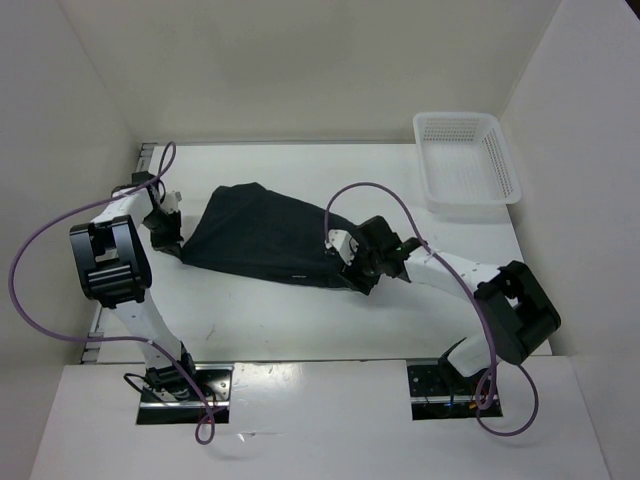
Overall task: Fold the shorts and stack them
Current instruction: Fold the shorts
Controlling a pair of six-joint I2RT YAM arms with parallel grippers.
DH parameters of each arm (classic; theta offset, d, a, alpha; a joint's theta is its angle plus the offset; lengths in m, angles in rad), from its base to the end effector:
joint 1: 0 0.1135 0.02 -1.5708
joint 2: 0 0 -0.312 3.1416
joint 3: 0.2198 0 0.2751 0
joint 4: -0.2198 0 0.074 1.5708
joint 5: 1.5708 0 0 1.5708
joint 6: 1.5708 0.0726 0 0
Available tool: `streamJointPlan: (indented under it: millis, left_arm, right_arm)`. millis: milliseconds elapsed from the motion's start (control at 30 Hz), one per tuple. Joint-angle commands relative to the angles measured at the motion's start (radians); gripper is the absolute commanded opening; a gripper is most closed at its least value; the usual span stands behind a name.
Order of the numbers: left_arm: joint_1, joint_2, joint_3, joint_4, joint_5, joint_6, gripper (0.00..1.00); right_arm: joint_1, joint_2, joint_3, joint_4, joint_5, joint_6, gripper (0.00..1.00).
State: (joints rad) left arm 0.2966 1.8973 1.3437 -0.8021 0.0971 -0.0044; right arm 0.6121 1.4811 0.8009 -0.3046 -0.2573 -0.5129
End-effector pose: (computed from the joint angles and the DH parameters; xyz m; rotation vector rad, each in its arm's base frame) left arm 0.3953 0.1134 0.1760 -0.4217 2.8827 -0.0943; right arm 0.2499 0.1980 0.1819 -1.4417 2.1006 0.3670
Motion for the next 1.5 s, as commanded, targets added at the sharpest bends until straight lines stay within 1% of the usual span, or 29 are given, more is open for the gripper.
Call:
streamJointPlan:
  millis: [0, 33, 67, 100, 133, 167, 233, 300, 333, 367, 400, 433, 467, 500, 567, 600, 633, 700, 733, 800, 900, 1000, 1133, 1233, 1267, 1367, 1400, 1467]
  left_arm:
    - [0.007, -0.010, 0.002, -0.011, -0.028, 0.004, 0.05]
    - [-0.002, -0.010, 0.002, -0.011, -0.028, 0.004, 0.13]
    - [-0.002, -0.021, 0.002, -0.022, -0.040, 0.004, 0.17]
    - [-0.002, -0.030, 0.002, -0.022, -0.040, 0.004, 0.21]
    - [-0.002, -0.030, 0.002, -0.032, -0.049, 0.004, 0.24]
    - [-0.002, -0.030, 0.012, -0.032, -0.050, 0.004, 0.32]
    - [-0.002, -0.040, 0.040, -0.061, -0.050, 0.004, 0.38]
    - [-0.002, -0.040, 0.107, -0.074, -0.050, 0.004, 0.44]
    - [-0.002, -0.040, 0.132, -0.074, -0.036, 0.004, 0.44]
    - [-0.002, -0.040, 0.158, -0.083, -0.010, 0.004, 0.48]
    - [-0.002, -0.027, 0.199, -0.083, 0.006, 0.004, 0.56]
    - [-0.002, -0.014, 0.216, -0.083, 0.021, 0.004, 0.59]
    - [-0.014, 0.020, 0.225, -0.072, 0.021, 0.004, 0.59]
    - [-0.033, 0.038, 0.226, -0.062, 0.021, 0.004, 0.60]
    - [-0.062, 0.075, 0.226, -0.028, 0.021, 0.004, 0.60]
    - [-0.062, 0.075, 0.226, -0.028, 0.009, 0.004, 0.60]
    - [-0.076, 0.088, 0.203, -0.013, 0.009, 0.004, 0.62]
    - [-0.085, 0.097, 0.184, 0.003, -0.016, 0.004, 0.63]
    - [-0.085, 0.097, 0.175, 0.017, -0.016, 0.004, 0.65]
    - [-0.085, 0.106, 0.160, 0.026, -0.025, 0.004, 0.65]
    - [-0.085, 0.115, 0.132, 0.026, -0.036, 0.004, 0.66]
    - [-0.085, 0.115, 0.101, 0.046, -0.046, 0.004, 0.66]
    - [-0.085, 0.134, 0.065, 0.046, -0.056, 0.004, 0.66]
    - [-0.085, 0.134, 0.054, 0.055, -0.056, 0.004, 0.66]
    - [-0.085, 0.143, 0.042, 0.055, -0.056, 0.004, 0.65]
    - [-0.094, 0.143, 0.041, 0.055, -0.056, 0.004, 0.60]
    - [-0.094, 0.143, 0.032, 0.055, -0.056, 0.004, 0.51]
    - [-0.103, 0.143, 0.020, 0.055, -0.047, 0.004, 0.41]
  right_arm:
    - [0.002, -0.019, 0.052, -0.045, 0.006, -0.016, 0.64]
    - [0.002, -0.030, 0.063, -0.097, 0.006, -0.025, 0.64]
    - [-0.008, -0.030, 0.093, -0.126, -0.003, -0.026, 0.64]
    - [-0.044, -0.045, 0.115, -0.160, -0.019, -0.026, 0.64]
    - [-0.064, -0.054, 0.159, -0.219, -0.057, -0.026, 0.64]
    - [-0.081, -0.079, 0.181, -0.244, -0.071, -0.026, 0.64]
    - [-0.119, -0.111, 0.233, -0.275, -0.071, -0.026, 0.64]
    - [-0.147, -0.151, 0.257, -0.275, -0.057, 0.017, 0.64]
    - [-0.175, -0.151, 0.267, -0.260, -0.048, 0.039, 0.64]
    - [-0.184, -0.151, 0.267, -0.217, -0.033, 0.069, 0.64]
    - [-0.184, -0.133, 0.277, -0.193, -0.008, 0.162, 0.64]
    - [-0.184, -0.102, 0.294, -0.177, 0.013, 0.219, 0.64]
    - [-0.184, -0.061, 0.310, -0.177, 0.045, 0.284, 0.65]
    - [-0.195, 0.038, 0.328, -0.186, 0.046, 0.347, 0.65]
    - [-0.225, 0.132, 0.360, -0.212, -0.048, 0.526, 0.67]
    - [-0.226, 0.133, 0.347, -0.212, -0.078, 0.554, 0.67]
    - [-0.226, 0.143, 0.347, -0.203, -0.111, 0.583, 0.70]
    - [-0.226, 0.157, 0.318, -0.203, -0.111, 0.692, 0.75]
    - [-0.226, 0.166, 0.302, -0.203, -0.111, 0.717, 0.76]
    - [-0.226, 0.180, 0.259, -0.192, -0.121, 0.773, 0.76]
    - [-0.215, 0.203, 0.230, -0.146, -0.131, 0.797, 0.76]
    - [-0.215, 0.246, 0.221, -0.137, -0.112, 0.823, 0.76]
    - [-0.201, 0.283, 0.190, -0.099, -0.203, 0.837, 0.76]
    - [-0.201, 0.321, 0.190, -0.068, -0.212, 0.861, 0.68]
    - [-0.201, 0.321, 0.190, -0.059, -0.212, 0.861, 0.60]
    - [-0.201, 0.344, 0.190, -0.059, -0.212, 0.861, 0.43]
    - [-0.201, 0.344, 0.190, -0.050, -0.212, 0.861, 0.29]
    - [-0.201, 0.344, 0.201, -0.050, -0.201, 0.827, 0.19]
